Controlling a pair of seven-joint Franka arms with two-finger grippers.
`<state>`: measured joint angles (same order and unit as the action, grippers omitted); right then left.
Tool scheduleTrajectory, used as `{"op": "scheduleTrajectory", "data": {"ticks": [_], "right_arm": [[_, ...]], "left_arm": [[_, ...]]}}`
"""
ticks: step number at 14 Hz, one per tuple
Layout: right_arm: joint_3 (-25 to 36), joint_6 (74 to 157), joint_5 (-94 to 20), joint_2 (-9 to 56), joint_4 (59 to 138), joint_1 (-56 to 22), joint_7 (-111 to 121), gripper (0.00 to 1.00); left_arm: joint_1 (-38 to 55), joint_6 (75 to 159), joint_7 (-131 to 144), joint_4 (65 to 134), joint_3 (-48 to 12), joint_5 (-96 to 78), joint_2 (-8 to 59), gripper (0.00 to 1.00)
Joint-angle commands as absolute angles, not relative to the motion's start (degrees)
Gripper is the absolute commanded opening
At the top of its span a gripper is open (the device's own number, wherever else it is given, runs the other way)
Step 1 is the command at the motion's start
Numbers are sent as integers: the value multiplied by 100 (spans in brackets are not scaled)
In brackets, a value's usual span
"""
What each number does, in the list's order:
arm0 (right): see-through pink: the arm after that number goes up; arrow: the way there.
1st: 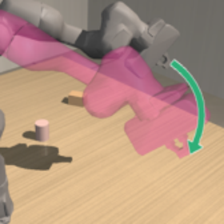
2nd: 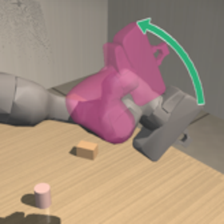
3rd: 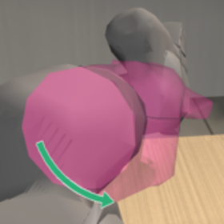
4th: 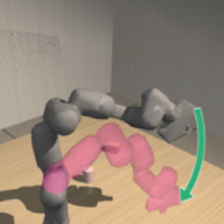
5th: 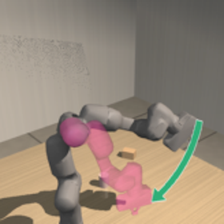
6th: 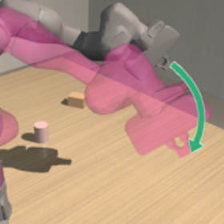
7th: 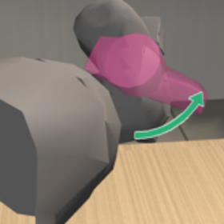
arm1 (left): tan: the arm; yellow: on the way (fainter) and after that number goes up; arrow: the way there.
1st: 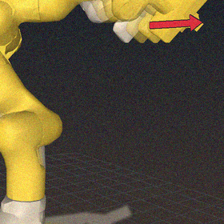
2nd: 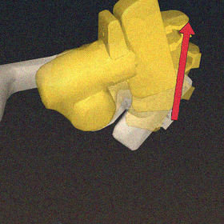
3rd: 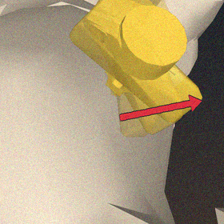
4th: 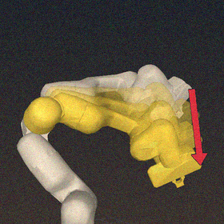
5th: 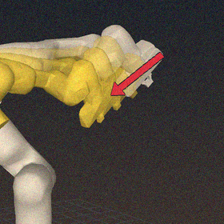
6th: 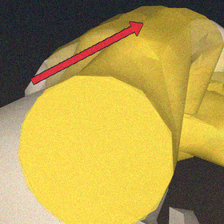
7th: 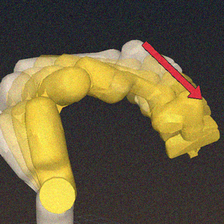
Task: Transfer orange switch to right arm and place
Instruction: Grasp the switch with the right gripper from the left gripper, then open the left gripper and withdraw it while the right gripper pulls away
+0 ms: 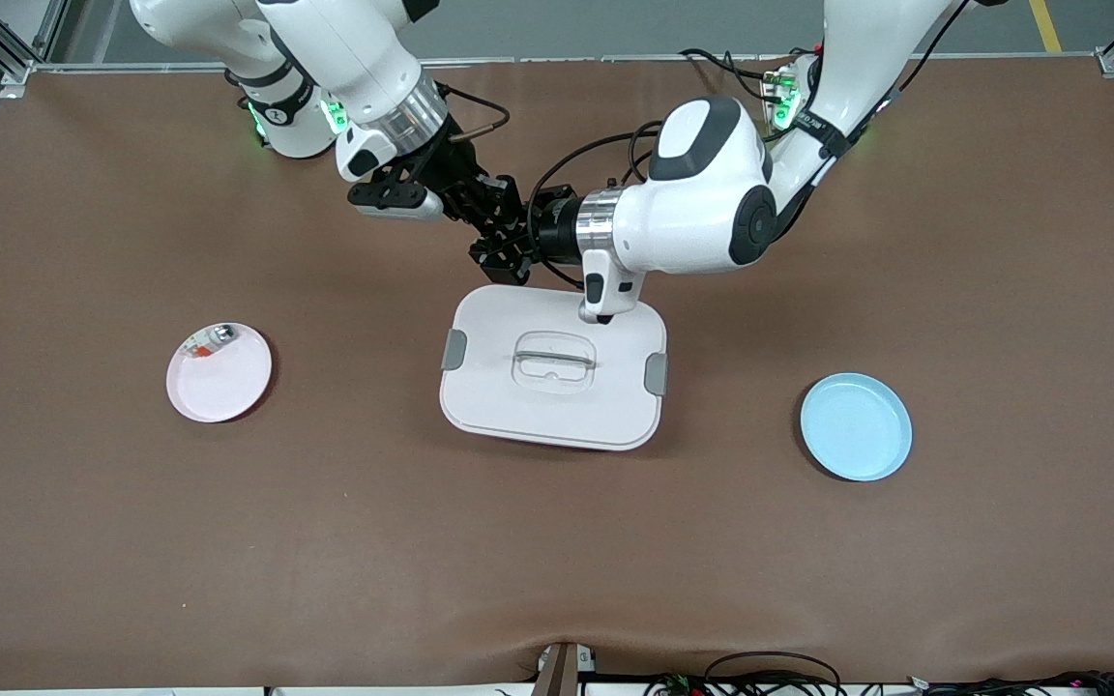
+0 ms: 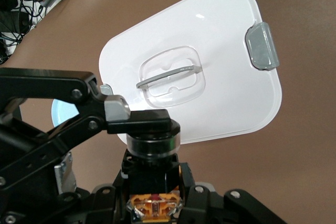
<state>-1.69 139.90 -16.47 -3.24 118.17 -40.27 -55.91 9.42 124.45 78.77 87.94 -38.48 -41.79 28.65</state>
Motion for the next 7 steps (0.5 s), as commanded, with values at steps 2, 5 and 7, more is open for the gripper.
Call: {"op": "scheduleTrajectory", "data": {"ticks": [2,5,7], "right_arm": [[-149,13939,-1652,-316,11786,-4025,-5555,0],[-114,13800,-1652,-325,11655,-4017,-5546,0],[-105,13073,-1652,-325,11261,-3921,-5537,0]], "left_arm": [[940,12472,8191,8649,-3841,-4254,2892,100],[958,12472,8313,8490,-3771,-4079,2839,100],[888,12463,8568,8490,-3753,-3475,2725,100]]}}
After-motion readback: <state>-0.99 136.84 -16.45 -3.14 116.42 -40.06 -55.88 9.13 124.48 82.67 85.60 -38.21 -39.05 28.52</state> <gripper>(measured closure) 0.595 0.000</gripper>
